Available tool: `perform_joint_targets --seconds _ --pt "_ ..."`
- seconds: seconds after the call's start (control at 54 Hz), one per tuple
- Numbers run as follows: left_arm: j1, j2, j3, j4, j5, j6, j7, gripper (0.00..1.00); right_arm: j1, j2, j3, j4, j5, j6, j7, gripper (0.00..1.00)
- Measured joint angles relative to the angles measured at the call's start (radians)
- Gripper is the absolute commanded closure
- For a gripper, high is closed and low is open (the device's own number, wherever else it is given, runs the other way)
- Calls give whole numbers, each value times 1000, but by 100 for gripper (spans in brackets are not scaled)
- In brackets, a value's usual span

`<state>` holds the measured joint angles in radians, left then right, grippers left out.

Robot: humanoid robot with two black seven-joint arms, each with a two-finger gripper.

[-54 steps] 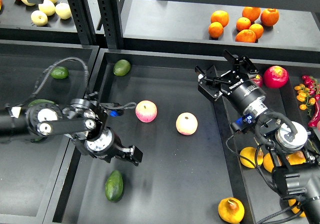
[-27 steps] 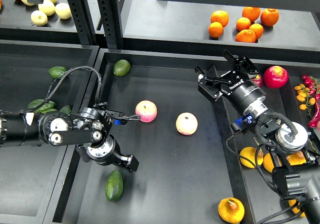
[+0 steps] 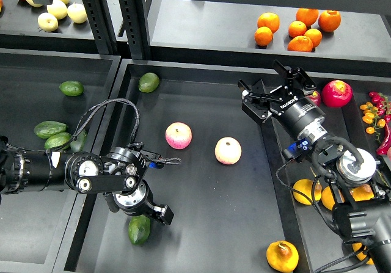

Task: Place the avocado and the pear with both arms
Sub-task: 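Lower the left gripper and close it on the avocado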

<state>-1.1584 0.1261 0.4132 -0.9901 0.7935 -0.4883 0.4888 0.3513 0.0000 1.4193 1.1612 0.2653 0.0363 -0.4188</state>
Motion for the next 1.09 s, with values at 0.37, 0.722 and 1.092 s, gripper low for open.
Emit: perform_joint_targets --seconds 0.37,0.722,1.092 --pt "2 10 20 1 7 0 0 0 0 0 0 0 0 2 0 0" --pt "22 5 22 17 8 0 0 0 3 0 0 0 0 2 0 0" --pt "51 -12 22 41 7 0 0 1 2 0 -1 0 0 2 0 0"
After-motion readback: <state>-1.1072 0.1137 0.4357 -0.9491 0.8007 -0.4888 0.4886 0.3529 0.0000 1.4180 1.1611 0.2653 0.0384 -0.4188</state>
